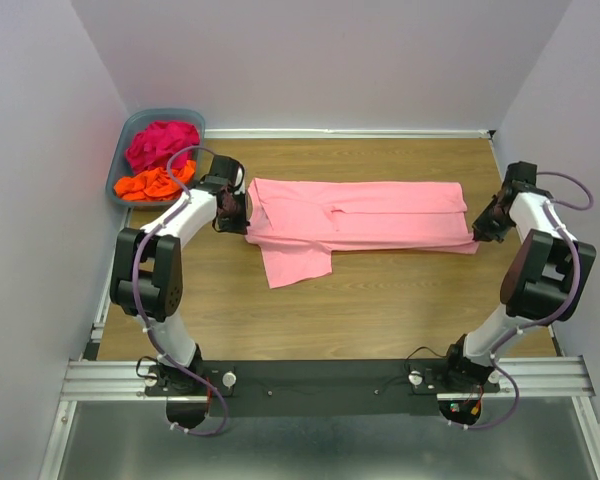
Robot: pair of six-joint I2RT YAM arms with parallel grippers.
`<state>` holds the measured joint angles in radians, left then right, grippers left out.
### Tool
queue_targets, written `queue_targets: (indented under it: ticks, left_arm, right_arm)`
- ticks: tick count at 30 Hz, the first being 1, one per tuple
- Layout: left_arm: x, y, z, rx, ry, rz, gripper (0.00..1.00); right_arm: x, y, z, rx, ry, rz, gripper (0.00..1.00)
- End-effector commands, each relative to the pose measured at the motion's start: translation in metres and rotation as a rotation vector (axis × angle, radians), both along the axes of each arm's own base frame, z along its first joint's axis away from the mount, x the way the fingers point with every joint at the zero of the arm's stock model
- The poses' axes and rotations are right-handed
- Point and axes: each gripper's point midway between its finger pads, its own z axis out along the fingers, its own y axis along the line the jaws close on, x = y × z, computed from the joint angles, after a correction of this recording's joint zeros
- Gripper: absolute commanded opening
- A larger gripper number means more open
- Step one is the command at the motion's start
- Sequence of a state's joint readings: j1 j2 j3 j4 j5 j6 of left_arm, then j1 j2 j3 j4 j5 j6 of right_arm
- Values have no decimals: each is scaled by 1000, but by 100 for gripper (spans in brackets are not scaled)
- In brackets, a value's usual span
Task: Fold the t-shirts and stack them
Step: Fold the tshirt
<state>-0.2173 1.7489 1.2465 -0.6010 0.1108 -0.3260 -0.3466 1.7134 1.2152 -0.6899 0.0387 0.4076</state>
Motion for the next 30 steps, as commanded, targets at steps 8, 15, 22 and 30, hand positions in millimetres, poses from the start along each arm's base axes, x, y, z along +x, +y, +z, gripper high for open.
queue_targets:
  ticks: [8,15,22,30]
  left_arm:
    - [-1,15,-11,57,5,23,0]
    - [1,15,-16,60,12,26,0]
    - [-5,17,-13,58,6,40,0]
    - [-7,21,-22,71,15,53,0]
  right_arm:
    - [28,0,-1,-68,6,62,1]
    - [35,-4,-10,-85,24,70,1]
    - [48,-1,-6,-84,1,91,1]
    - [51,5,-21,-73,25,102,1]
